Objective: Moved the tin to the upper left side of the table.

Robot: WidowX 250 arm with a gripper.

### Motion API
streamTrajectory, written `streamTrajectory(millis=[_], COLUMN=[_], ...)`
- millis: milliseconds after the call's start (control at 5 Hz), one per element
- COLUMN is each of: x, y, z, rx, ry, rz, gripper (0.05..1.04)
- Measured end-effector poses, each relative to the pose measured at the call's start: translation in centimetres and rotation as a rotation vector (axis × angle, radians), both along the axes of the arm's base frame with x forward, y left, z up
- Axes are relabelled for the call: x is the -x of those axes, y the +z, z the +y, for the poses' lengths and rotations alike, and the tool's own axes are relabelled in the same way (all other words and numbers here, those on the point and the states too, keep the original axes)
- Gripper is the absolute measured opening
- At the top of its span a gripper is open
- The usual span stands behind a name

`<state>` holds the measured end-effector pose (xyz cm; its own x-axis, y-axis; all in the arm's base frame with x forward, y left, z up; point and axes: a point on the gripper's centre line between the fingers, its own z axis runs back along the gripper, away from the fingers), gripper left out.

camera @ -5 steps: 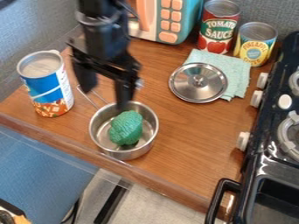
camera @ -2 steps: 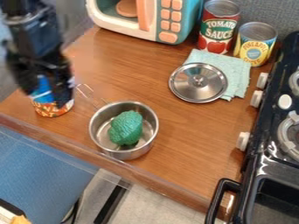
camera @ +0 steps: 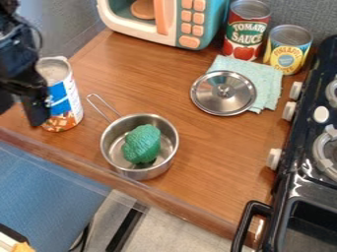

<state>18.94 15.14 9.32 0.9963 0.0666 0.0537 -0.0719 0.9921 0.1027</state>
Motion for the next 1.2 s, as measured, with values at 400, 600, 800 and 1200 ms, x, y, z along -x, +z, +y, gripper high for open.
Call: streamTrajectory(millis=[400,600,800,1200], x=[-1.4,-2.8,-3.9,-6.0], y=[-0.8,-0.7,-0.8,-1.2], z=[0.9,1.5,2.2,3.2], rx=[-0.007,0.000,0.006,0.024], ry=[0.074,0.094,0.104,0.108], rz=[-0.011,-0.033,-0.050,-0.073], gripper=[1.000,1.000,1.000,1.000])
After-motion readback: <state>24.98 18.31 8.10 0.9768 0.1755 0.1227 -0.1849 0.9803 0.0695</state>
